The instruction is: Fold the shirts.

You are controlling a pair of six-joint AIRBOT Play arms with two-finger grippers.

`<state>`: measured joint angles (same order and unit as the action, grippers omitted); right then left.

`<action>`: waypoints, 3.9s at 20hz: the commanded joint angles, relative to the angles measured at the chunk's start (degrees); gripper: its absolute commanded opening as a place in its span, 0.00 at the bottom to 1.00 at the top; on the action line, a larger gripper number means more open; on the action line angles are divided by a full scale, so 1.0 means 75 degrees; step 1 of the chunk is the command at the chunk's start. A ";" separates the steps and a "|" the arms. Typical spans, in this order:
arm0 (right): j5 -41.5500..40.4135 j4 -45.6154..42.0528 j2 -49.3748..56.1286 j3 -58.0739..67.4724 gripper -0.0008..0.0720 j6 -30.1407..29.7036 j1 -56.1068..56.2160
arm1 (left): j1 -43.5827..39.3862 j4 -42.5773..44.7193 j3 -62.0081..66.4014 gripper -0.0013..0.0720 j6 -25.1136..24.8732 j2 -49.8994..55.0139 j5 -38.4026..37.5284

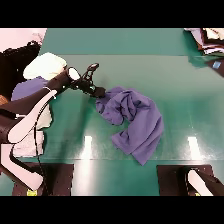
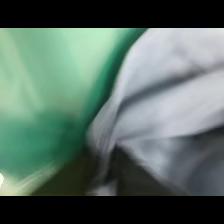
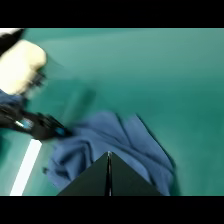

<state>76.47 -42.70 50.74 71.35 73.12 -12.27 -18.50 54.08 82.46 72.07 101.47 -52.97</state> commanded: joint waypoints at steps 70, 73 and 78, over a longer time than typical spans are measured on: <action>-0.0734 -0.3436 0.6779 0.4479 0.17 0.0938 0.2541 | 0.1314 0.2611 -0.0527 0.68 0.1448 -0.1498 0.1600; -0.0437 -0.3439 0.6790 0.4809 0.58 0.0935 0.2460 | 0.1524 0.2763 -0.0154 0.68 0.1469 -0.1641 0.0685; 0.0213 -0.3439 0.5432 0.3538 0.57 0.0883 0.1976 | 0.2702 0.2734 -0.0012 0.68 0.1483 -0.2468 -0.2565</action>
<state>75.35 -68.53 96.14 102.61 79.96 4.16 -2.22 74.46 82.24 83.13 85.62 -58.54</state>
